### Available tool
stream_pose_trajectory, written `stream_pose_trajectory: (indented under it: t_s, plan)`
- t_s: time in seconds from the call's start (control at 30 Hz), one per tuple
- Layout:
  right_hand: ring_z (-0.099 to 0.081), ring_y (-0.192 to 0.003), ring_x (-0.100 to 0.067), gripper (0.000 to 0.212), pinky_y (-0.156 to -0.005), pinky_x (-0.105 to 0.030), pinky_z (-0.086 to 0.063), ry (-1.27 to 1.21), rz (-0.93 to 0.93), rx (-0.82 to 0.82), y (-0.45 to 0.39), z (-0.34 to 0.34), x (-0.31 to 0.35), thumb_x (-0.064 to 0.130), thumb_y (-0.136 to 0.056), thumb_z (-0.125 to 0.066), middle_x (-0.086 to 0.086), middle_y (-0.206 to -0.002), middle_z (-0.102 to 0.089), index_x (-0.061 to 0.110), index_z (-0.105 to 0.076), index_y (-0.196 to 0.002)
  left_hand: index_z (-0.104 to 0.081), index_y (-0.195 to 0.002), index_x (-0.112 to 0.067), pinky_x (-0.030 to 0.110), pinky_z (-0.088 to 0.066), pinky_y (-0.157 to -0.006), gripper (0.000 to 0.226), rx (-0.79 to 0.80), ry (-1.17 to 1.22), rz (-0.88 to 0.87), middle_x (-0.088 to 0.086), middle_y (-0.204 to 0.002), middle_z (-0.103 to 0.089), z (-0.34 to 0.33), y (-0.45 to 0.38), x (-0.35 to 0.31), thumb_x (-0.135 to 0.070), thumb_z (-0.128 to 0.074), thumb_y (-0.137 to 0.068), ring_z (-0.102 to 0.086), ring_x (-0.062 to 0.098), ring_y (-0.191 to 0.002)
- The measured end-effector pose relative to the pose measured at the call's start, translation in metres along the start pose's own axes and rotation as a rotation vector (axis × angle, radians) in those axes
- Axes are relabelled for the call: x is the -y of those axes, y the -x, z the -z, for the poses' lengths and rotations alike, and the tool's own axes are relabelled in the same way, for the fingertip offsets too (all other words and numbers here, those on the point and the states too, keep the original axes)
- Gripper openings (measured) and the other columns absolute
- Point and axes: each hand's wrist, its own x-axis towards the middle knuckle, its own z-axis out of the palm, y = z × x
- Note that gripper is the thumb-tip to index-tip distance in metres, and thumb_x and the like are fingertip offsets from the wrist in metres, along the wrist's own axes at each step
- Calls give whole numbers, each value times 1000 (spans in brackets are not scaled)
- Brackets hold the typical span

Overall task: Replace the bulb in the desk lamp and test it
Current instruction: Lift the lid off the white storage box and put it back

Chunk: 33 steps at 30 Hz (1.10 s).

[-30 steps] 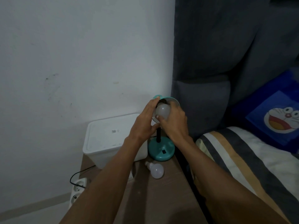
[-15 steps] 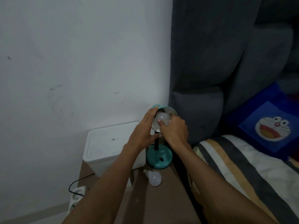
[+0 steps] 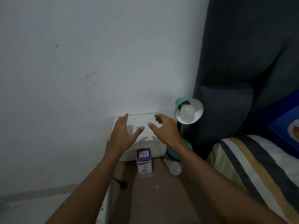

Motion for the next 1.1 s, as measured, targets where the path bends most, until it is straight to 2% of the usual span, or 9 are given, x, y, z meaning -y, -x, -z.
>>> stream_pose_trajectory:
  t_s: [0.1, 0.2, 0.33, 0.4, 0.53, 0.7, 0.87, 1.0, 1.1]
  plan:
    - [-36, -144, -25, 84, -114, -38, -34, 90, -76, 74, -2, -27, -20, 55, -87, -69, -9, -157, -38, 12, -38, -152, -23, -164, -19, 52, -31, -125, 123, 39, -37, 106, 6, -170, -27, 8, -2, 38, -87, -67, -71, -24, 25, -157]
    - [-16, -153, -26, 110, -121, -40, -22, 130, -169, 119, -12, -41, -39, 65, -79, -72, -11, -167, -17, 10, -21, -159, -30, -158, -18, 53, -40, -118, 136, 99, -5, 171, 8, -160, -39, 5, -8, 67, -99, -67, -55, -37, 26, -148]
    - [-14, -153, -25, 135, -121, -43, -21, 108, -236, 239, -23, -50, -56, 77, -64, -75, -9, -169, -7, 11, -7, -161, -41, -147, -21, 36, -44, -104, 120, 113, 103, 141, 3, -146, -51, 2, -10, 70, -80, -86, -52, -49, 20, -131]
    - [-19, -152, -26, 141, -121, -43, -26, 116, -246, 242, -25, -53, -59, 83, -56, -74, -8, -168, -12, 13, -9, -160, -40, -149, -21, 32, -42, -102, 116, 105, 136, 122, -2, -145, -50, 3, -13, 70, -64, -94, -56, -47, 12, -128]
    - [-47, -131, -23, 145, -103, -44, -47, 71, -215, 164, -25, -53, -66, 98, -33, -66, -4, -147, -43, 16, -32, -148, -35, -151, -19, 28, -40, -96, 116, 135, 121, 105, -12, -133, -43, 7, -15, 73, -49, -99, -58, -42, 7, -121]
    - [-43, -132, -22, 140, -100, -34, -43, 115, -110, 258, -23, -45, -66, 85, -38, -78, -3, -145, -39, 15, -28, -149, -41, -146, -20, 27, -42, -95, 110, 119, 150, 82, -13, -132, -47, 7, -13, 71, -43, -101, -57, -46, 6, -119]
    - [-42, -134, -23, 145, -103, -35, -41, 161, -81, 242, -24, -42, -62, 85, -40, -79, -4, -148, -38, 12, -24, -153, -43, -148, -22, 20, -43, -92, 115, 88, 183, 56, -13, -135, -52, 7, -12, 68, -49, -100, -52, -50, 4, -122]
    - [-40, -134, -21, 142, -102, -34, -40, 146, -43, 200, -24, -37, -56, 78, -46, -84, -4, -150, -35, 11, -21, -155, -42, -148, -22, 25, -43, -95, 116, 66, 169, 29, -12, -135, -52, 12, -14, 64, -51, -100, -52, -49, 4, -121]
    - [-43, -129, -20, 138, -97, -30, -41, 129, -27, 183, -21, -32, -48, 76, -45, -85, -4, -143, -39, 13, -25, -152, -41, -150, -21, 26, -43, -96, 119, 46, 159, 5, -13, -135, -51, 19, -10, 60, -53, -99, -51, -48, 4, -122]
